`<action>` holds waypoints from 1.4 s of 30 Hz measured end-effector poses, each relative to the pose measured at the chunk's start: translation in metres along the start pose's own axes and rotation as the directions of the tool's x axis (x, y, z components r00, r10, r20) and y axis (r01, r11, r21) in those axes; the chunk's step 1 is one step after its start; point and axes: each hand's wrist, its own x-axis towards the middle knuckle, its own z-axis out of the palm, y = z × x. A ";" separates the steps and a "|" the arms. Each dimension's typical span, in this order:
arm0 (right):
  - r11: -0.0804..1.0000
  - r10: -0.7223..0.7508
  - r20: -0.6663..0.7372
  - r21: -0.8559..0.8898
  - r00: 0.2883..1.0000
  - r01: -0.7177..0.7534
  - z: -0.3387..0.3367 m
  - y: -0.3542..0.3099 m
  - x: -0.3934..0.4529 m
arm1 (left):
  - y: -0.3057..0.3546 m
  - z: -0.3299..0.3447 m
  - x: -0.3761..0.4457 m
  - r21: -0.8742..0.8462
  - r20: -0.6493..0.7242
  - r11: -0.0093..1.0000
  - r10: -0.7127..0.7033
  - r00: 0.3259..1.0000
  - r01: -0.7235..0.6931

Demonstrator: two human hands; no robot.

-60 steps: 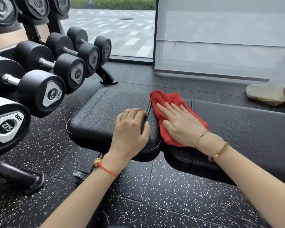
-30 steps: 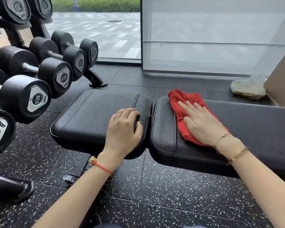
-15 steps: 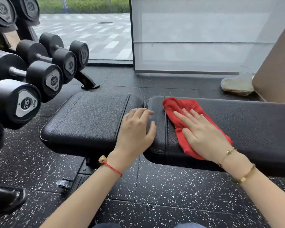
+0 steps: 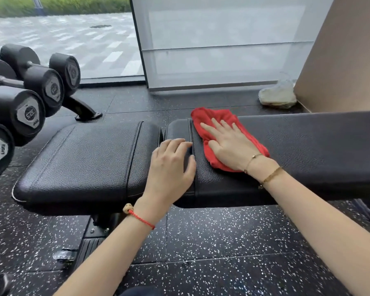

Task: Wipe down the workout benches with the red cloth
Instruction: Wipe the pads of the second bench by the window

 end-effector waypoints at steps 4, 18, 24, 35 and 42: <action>0.997 -0.079 -0.037 -0.019 0.996 0.078 0.003 -0.002 -0.024 | 0.001 0.001 -0.001 0.007 0.011 1.000 -0.002 1.000 0.002; 0.998 0.009 -0.020 0.061 1.000 -0.007 -0.008 0.061 -0.048 | 0.045 0.023 0.009 0.016 0.007 1.000 0.004 1.000 -0.004; 0.984 0.177 0.004 0.014 0.984 -0.177 -0.022 0.093 -0.003 | 0.054 0.030 0.011 0.039 -0.001 0.999 -0.004 1.000 0.004; 0.998 0.038 -0.101 0.047 0.994 -0.033 -0.021 0.102 -0.062 | 0.053 0.029 0.007 0.017 -0.002 1.000 -0.008 1.000 0.008; 0.965 0.262 -0.028 0.037 0.965 -0.261 -0.037 0.150 -0.051 | 0.055 0.029 0.006 0.054 0.011 0.999 -0.006 1.000 0.005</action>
